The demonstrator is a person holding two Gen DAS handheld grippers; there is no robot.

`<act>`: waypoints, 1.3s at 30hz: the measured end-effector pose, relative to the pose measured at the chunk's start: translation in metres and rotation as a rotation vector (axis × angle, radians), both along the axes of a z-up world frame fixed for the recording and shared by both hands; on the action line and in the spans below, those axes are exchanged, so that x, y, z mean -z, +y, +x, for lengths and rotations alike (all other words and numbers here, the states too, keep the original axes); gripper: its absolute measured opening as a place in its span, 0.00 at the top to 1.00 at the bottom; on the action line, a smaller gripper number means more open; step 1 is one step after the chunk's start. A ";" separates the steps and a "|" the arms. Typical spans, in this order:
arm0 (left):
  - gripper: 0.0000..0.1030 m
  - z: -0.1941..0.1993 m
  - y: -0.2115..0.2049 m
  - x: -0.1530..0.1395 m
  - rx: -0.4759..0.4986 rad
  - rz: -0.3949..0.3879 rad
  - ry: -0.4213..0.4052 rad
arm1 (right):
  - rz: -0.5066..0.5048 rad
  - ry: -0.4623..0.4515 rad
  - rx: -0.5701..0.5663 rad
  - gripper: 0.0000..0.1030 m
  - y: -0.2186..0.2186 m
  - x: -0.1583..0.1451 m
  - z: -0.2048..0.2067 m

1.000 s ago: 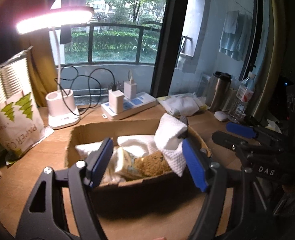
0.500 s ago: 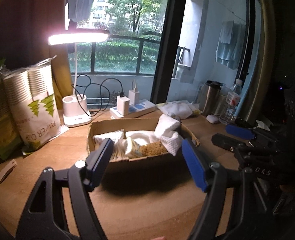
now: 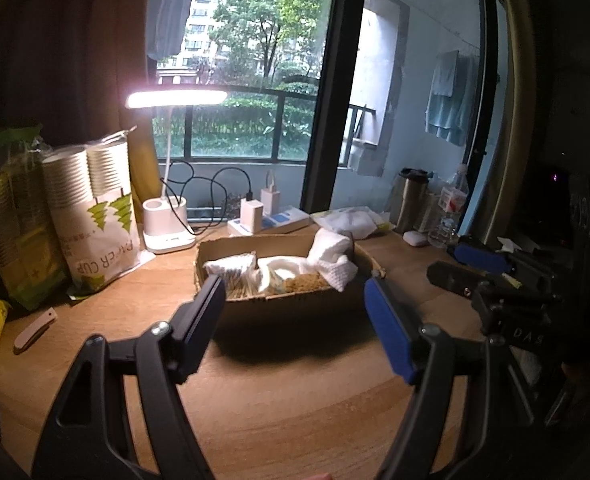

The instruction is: Organize soft objects

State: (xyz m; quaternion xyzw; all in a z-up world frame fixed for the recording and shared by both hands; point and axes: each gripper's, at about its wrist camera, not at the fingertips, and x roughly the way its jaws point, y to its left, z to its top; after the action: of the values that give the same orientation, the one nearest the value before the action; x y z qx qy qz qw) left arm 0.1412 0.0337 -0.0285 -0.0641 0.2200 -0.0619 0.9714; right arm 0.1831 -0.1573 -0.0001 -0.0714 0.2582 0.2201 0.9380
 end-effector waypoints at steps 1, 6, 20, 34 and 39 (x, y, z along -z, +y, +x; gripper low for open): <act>0.28 -0.003 0.000 -0.001 -0.001 0.000 -0.004 | 0.001 -0.006 0.000 0.41 0.000 -0.002 -0.004; 0.28 -0.021 0.002 -0.011 -0.011 -0.002 -0.028 | 0.003 -0.033 0.004 0.41 -0.003 -0.011 -0.019; 0.08 -0.046 0.004 -0.057 -0.074 0.014 -0.107 | 0.031 -0.118 0.018 0.29 -0.015 -0.055 -0.048; 0.05 -0.065 -0.012 -0.111 -0.123 0.131 -0.200 | 0.054 -0.174 0.050 0.03 -0.025 -0.093 -0.054; 0.01 -0.069 -0.008 -0.126 -0.148 0.123 -0.235 | 0.072 -0.212 0.070 0.03 -0.034 -0.109 -0.057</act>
State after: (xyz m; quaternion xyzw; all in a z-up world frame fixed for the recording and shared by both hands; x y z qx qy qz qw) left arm 0.0722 0.0254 0.0973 -0.0126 0.1027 0.0165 0.9945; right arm 0.1260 -0.1913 0.1084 -0.0514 0.1518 0.1877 0.9691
